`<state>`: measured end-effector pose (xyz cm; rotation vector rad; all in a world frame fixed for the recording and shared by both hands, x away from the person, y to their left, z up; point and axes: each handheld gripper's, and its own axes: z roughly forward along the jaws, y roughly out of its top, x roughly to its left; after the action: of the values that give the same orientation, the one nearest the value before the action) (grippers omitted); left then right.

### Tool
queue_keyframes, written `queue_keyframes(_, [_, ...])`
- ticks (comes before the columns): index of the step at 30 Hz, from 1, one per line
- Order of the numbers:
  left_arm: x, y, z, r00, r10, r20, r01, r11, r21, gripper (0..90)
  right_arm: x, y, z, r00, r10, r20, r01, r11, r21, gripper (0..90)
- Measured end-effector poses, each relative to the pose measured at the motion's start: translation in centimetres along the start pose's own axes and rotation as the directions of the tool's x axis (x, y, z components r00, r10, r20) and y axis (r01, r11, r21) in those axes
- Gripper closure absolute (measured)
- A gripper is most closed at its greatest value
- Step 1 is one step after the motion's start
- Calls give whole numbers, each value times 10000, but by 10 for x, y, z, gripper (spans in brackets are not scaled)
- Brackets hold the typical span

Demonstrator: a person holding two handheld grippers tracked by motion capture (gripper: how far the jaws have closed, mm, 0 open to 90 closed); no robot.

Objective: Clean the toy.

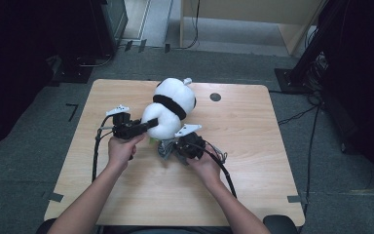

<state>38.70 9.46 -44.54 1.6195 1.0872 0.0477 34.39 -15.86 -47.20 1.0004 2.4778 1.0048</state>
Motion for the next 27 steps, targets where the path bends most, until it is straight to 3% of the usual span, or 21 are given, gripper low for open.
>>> queue_keyframes(2, [5,3,-5,10000,-28,8,28,10000,-65,563,-8,-4,-3,9992,221,331,-222,9998,26,791])
queue_keyframes(5, [9,6,-10,10000,-45,-73,44,9999,-156,565,-19,-4,-12,9975,673,223,-666,9972,-333,791])
queue_keyframes(7, [11,6,-13,9998,-169,-121,166,9995,-258,566,-25,-3,-15,9966,819,36,-819,9965,-178,789])
queue_keyframes(10, [17,9,-19,9994,-246,-263,235,9989,-395,566,-33,-5,-18,9945,1047,100,-1047,9945,-19,789])
queue_keyframes(15, [30,13,-30,9973,-524,-506,489,9964,-690,565,-55,-9,-34,9849,1722,194,-1711,9841,-486,789])
queue_keyframes(20, [45,15,-37,9941,-725,-811,665,9951,-738,564,-66,-13,-40,9831,1821,170,-1795,9786,-1006,783])
queue_keyframes(23, [52,15,-40,9919,-1061,-703,1008,9921,-751,562,-70,-13,-38,9856,1654,354,-1610,9816,-1030,783])
queue_keyframes(27, [53,16,-42,9914,-637,-1142,568,9964,-629,560,-85,-15,-40,9816,1834,533,-1762,9773,-1173,782])
